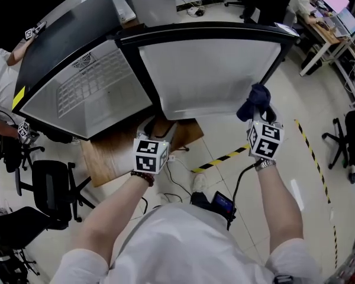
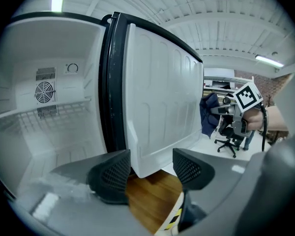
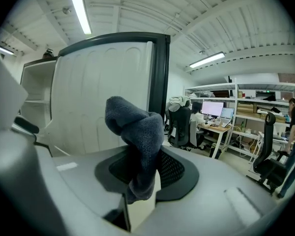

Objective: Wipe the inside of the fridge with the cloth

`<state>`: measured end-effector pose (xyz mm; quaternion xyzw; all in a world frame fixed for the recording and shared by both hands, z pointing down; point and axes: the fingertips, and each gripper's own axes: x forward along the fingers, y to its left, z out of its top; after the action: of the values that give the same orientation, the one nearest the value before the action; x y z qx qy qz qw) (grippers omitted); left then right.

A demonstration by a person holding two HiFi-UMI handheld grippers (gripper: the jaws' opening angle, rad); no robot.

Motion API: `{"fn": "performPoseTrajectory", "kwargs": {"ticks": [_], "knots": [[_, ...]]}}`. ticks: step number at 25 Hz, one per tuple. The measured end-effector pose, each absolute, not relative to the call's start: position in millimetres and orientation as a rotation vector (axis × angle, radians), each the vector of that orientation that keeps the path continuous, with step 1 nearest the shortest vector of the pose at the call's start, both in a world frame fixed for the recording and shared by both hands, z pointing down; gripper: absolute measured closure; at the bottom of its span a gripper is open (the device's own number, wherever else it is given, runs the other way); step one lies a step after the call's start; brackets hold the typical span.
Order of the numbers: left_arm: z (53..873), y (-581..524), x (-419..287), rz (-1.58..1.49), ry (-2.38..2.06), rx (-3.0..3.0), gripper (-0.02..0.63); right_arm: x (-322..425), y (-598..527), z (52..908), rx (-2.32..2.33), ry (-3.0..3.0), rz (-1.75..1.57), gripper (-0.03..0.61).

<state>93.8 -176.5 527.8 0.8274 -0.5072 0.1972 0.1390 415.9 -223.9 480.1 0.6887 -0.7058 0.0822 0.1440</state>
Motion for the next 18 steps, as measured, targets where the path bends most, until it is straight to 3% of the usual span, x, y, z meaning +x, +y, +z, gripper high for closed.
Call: {"fn": "performPoseTrajectory", "kwargs": {"ticks": [6, 18], "knots": [[560, -176, 127, 0.360, -1.223, 2.225, 0.391, 378, -204, 464, 1.888, -2.149, 0.191, 0.476], [587, -216, 127, -0.134, -1.105, 1.824, 0.391, 307, -166, 476, 1.610, -2.328, 0.173, 0.476]]}}
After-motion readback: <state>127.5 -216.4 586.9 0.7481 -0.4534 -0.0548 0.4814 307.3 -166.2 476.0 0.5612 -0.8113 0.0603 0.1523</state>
